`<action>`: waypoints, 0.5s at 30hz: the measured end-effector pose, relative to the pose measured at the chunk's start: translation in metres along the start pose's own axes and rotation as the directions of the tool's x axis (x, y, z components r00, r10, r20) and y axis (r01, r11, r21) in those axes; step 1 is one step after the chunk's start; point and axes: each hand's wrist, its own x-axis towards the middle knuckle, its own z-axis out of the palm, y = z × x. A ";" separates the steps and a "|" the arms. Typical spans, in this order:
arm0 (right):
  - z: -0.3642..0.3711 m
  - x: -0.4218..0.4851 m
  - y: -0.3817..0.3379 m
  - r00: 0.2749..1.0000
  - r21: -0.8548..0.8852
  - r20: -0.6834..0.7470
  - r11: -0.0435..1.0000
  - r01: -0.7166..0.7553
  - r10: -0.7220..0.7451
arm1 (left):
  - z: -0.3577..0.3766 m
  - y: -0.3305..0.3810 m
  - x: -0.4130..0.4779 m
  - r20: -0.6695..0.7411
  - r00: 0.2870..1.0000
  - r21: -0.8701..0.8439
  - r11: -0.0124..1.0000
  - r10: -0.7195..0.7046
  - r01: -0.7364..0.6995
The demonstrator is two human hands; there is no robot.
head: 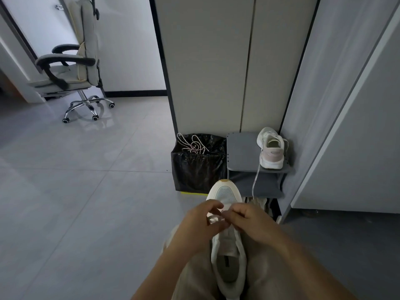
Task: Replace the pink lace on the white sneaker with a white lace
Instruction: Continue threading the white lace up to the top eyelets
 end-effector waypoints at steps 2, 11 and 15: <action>0.002 -0.001 0.001 0.999 0.008 -0.006 0.999 -0.035 0.035 | 0.007 0.003 0.001 -0.024 0.999 0.004 1.000 0.024 -0.023; 0.001 -0.016 0.019 0.997 0.166 -0.044 0.985 -0.050 0.058 | 0.025 -0.012 -0.009 -0.082 0.993 0.184 0.978 -0.084 0.098; -0.001 -0.014 0.019 0.997 0.132 -0.049 0.989 -0.060 0.067 | 0.025 -0.009 -0.009 -0.043 0.992 0.206 0.971 -0.117 0.124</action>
